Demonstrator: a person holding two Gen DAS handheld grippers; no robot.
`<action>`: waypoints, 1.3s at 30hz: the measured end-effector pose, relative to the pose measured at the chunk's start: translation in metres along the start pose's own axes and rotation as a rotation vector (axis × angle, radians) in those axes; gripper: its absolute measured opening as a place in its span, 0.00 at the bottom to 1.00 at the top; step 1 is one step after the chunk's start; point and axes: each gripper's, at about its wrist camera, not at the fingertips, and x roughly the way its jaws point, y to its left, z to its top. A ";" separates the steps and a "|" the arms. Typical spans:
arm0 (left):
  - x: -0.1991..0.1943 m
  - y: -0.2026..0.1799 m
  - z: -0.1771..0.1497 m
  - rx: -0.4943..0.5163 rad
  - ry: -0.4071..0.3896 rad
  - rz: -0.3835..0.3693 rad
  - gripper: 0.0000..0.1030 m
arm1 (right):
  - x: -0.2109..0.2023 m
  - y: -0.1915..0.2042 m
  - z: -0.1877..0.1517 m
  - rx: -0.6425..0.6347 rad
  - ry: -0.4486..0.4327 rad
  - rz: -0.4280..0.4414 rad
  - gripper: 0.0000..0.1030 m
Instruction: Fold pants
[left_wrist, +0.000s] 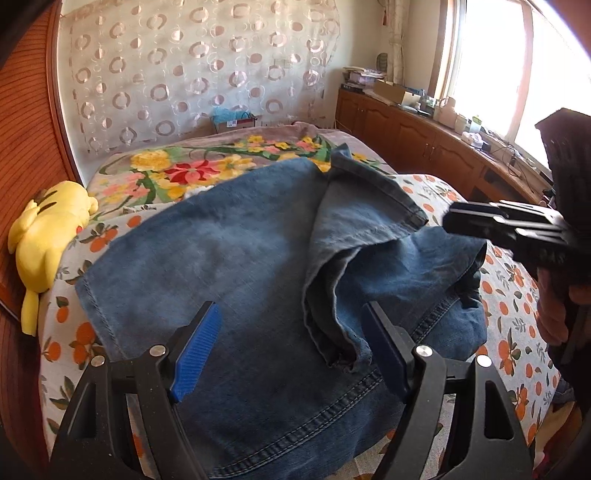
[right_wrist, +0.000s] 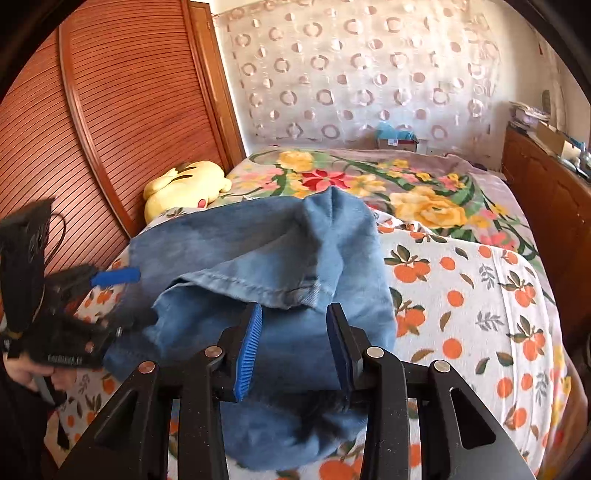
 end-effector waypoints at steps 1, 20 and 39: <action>0.002 -0.001 -0.001 -0.002 0.007 -0.011 0.74 | 0.006 0.000 0.004 0.003 0.005 0.000 0.37; -0.009 -0.028 -0.009 0.028 -0.011 -0.205 0.07 | 0.052 -0.004 0.039 0.020 0.038 0.137 0.08; -0.089 0.057 -0.061 -0.132 -0.081 -0.081 0.04 | 0.079 0.121 0.131 -0.179 0.007 0.339 0.08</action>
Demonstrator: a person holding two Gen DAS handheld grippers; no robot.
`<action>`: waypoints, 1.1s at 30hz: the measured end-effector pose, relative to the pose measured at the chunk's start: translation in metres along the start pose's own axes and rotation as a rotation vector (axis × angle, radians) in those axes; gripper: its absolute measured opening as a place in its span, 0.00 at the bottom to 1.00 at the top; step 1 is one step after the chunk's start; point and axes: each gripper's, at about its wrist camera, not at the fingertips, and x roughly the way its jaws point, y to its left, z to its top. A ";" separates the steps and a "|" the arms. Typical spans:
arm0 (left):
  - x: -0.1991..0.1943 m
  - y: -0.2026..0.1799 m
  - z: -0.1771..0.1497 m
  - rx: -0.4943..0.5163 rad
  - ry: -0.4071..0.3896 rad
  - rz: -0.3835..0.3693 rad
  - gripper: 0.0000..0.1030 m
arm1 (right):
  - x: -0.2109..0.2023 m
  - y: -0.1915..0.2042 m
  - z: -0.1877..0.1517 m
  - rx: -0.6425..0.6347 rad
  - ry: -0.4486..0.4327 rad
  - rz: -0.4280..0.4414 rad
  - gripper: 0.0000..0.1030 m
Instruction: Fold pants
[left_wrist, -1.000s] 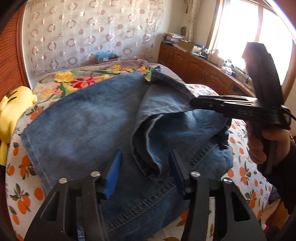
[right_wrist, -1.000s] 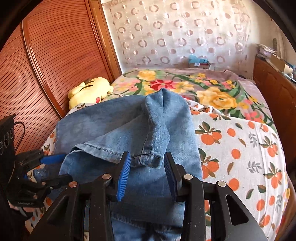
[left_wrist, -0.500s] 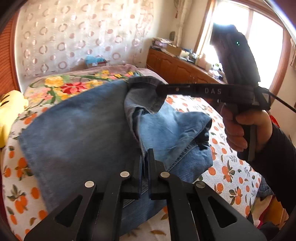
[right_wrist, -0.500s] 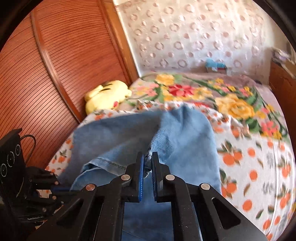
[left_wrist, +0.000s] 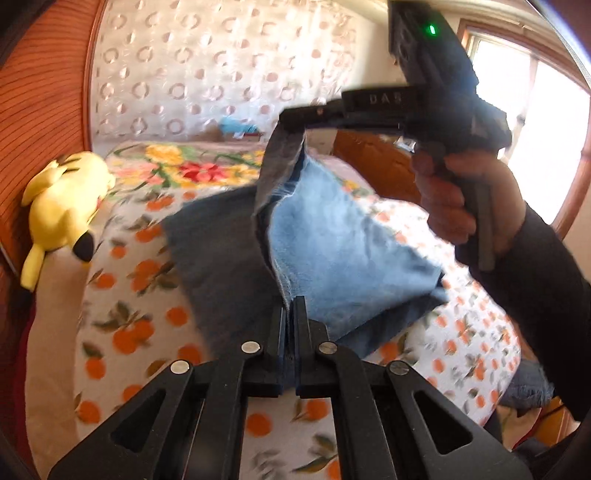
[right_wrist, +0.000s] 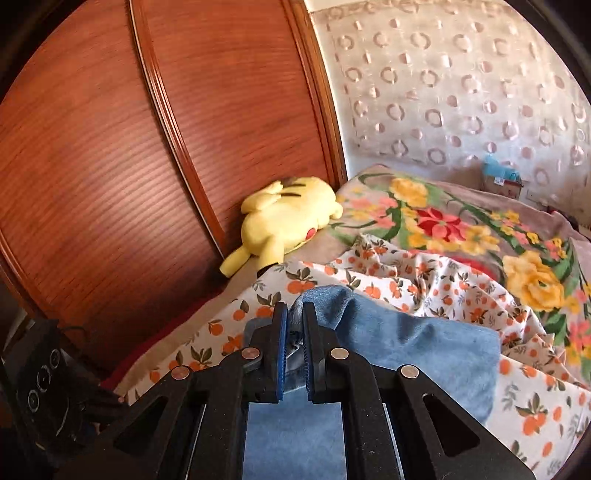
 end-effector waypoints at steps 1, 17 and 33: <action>0.004 0.002 -0.004 0.003 0.012 0.021 0.04 | 0.006 0.000 0.000 0.008 0.013 0.009 0.11; 0.015 0.031 0.014 -0.005 0.006 0.130 0.10 | -0.056 -0.020 -0.080 -0.035 0.064 -0.195 0.27; 0.061 0.021 0.054 0.044 0.022 0.141 0.48 | -0.064 -0.015 -0.155 0.002 0.179 -0.294 0.27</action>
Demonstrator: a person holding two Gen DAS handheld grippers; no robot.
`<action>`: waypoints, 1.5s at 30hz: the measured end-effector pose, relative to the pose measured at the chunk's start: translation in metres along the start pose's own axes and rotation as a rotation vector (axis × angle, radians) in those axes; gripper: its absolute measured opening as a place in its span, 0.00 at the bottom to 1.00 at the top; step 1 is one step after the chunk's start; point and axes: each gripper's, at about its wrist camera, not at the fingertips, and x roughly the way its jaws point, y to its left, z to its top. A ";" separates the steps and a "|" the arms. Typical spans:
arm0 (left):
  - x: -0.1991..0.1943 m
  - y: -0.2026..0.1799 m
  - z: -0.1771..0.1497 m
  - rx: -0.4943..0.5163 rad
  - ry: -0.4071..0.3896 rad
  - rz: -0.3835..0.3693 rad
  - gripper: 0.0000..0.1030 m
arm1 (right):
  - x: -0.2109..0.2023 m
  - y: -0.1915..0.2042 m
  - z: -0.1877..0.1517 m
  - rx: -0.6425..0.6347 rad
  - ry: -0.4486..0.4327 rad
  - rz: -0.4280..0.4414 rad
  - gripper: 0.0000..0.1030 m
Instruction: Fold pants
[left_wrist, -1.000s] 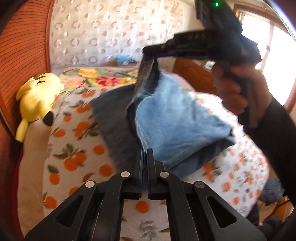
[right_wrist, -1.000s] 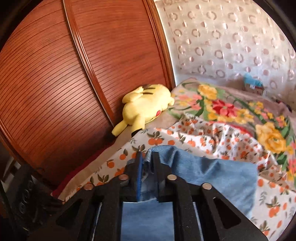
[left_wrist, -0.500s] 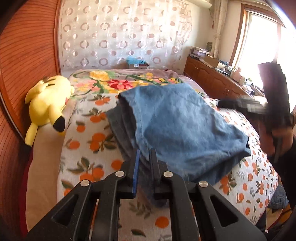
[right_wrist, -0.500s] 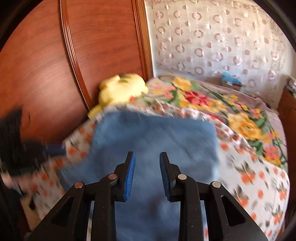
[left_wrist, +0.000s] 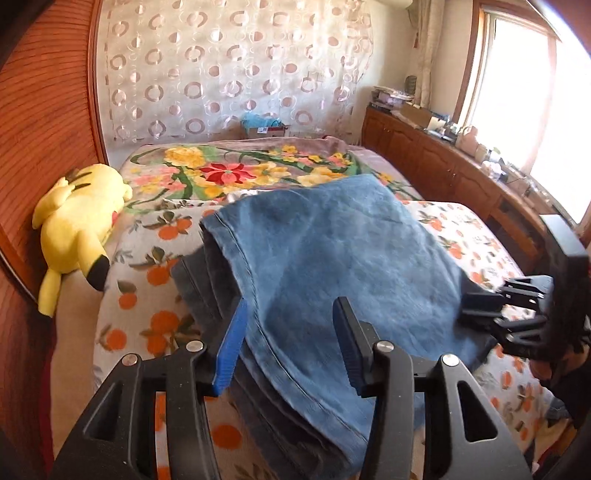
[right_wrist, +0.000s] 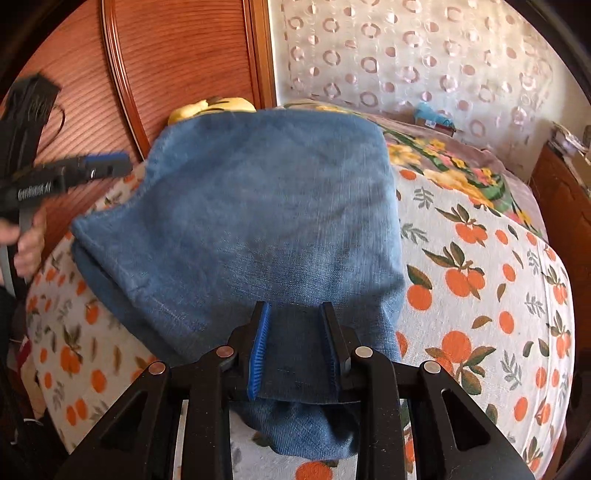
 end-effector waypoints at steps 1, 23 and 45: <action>0.004 0.002 0.003 0.002 0.001 0.012 0.48 | 0.000 0.001 0.001 -0.002 -0.004 -0.003 0.27; 0.066 0.049 0.041 -0.060 0.027 0.063 0.29 | 0.009 0.009 -0.024 -0.050 -0.063 -0.061 0.28; 0.017 0.024 0.019 -0.055 -0.009 0.026 0.33 | 0.007 0.008 -0.024 -0.054 -0.063 -0.065 0.28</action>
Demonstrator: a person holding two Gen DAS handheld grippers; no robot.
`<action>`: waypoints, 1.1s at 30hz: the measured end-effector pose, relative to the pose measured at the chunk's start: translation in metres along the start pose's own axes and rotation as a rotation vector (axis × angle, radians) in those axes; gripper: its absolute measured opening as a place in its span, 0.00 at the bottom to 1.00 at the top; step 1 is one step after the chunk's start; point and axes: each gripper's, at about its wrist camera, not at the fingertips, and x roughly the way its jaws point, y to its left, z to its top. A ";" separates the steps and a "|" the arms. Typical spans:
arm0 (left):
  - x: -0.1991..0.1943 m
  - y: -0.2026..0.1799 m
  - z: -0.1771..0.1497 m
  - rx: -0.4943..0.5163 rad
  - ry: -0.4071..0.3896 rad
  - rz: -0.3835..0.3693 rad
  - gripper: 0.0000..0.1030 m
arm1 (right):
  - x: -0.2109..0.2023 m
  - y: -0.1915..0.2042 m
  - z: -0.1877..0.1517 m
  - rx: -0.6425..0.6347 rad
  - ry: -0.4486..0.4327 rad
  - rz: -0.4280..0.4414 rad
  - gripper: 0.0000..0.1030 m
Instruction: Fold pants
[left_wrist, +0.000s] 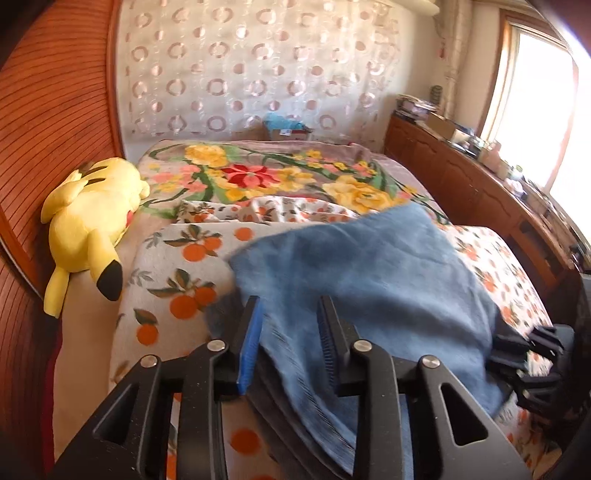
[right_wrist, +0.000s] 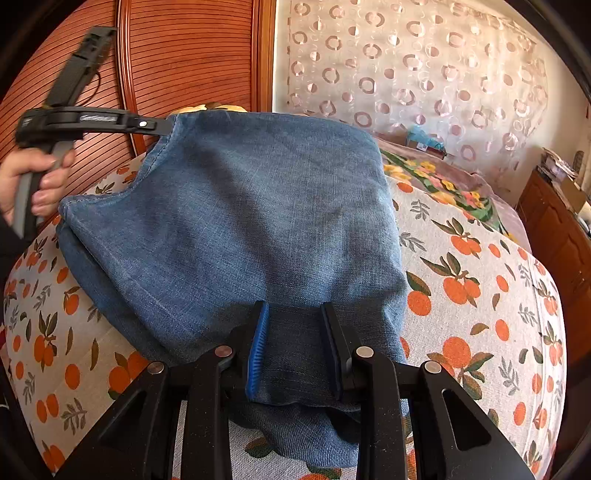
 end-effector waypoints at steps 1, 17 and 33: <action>-0.003 -0.006 -0.002 0.010 0.001 -0.007 0.34 | 0.000 0.000 0.000 0.000 0.000 0.000 0.28; 0.006 -0.060 -0.043 0.097 0.110 -0.020 0.46 | 0.000 -0.002 0.001 0.009 -0.003 0.010 0.28; 0.010 -0.055 -0.065 0.055 0.046 0.008 0.51 | -0.024 -0.027 0.006 0.116 -0.060 -0.007 0.51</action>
